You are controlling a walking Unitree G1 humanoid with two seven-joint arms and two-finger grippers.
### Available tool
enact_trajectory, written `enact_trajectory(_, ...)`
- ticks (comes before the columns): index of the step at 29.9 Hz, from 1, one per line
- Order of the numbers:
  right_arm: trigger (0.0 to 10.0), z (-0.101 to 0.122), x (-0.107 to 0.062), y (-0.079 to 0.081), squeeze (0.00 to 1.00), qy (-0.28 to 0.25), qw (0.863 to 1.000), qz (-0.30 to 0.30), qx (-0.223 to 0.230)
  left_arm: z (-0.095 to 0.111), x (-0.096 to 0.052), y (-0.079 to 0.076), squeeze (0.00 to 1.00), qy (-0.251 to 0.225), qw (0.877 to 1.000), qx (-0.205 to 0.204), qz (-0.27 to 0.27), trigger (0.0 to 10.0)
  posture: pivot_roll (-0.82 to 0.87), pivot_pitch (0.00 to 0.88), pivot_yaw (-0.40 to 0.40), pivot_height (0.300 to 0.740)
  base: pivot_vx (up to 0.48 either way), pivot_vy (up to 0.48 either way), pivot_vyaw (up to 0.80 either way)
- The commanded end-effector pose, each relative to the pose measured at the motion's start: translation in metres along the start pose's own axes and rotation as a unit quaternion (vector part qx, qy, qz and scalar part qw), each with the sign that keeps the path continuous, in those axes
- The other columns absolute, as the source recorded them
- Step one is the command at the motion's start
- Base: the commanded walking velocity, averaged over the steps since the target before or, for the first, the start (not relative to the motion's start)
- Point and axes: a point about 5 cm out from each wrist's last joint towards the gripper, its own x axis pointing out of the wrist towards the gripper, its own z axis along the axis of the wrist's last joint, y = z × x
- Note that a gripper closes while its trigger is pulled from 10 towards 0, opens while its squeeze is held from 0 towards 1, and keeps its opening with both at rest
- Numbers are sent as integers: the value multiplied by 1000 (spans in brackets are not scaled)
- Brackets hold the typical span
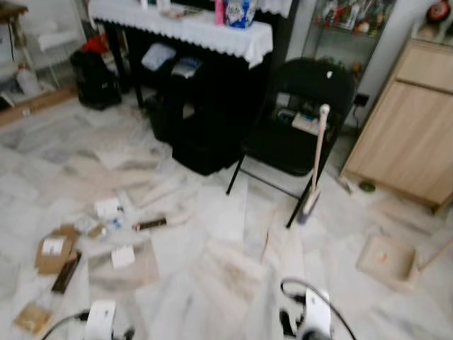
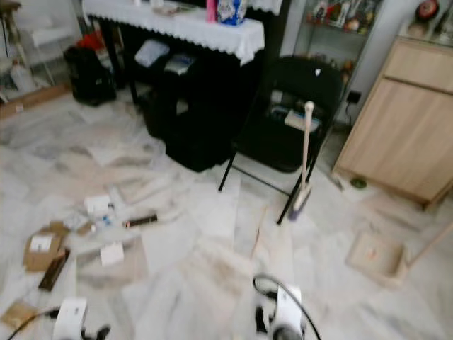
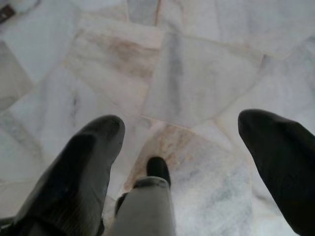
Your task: Sweep floor
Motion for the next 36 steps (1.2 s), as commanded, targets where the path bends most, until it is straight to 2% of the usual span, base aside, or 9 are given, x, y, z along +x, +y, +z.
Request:
enact_trajectory(1, 10000, 3, 1, 3, 0, -5, 1000, 1, 3, 1, 0, 3, 0, -1, 1000, 3, 3, 10000, -18, 2, -43, 740, 0, 0, -681)
enact_trajectory(14, 10000, 4, 1, 1, 0, -7, 1000, -2, 5, -4, -1, 3, 0, 1, 1000, -1, 1, 10000, -22, 4, -42, 740, 0, 0, -677)
enact_trajectory(22, 10000, 4, 1, 2, 0, -7, 1000, 0, 4, -7, -1, -8, 0, 3, 1000, 9, -7, 10000, -21, 8, -43, 740, 0, 160, -672)
enact_trajectory(27, 10000, 3, 1, 3, 0, -7, 1000, 0, 5, 1, 2, -11, 0, -3, 1000, 10, -9, 10000, -21, 9, -41, 740, 0, 0, -654)
enact_trajectory(36, 10000, 5, 1, 3, 0, -14, 1000, -3, 12, 15, 4, -8, 0, -21, 1000, 4, -9, 10000, -19, 9, -42, 740, 0, 0, 0)
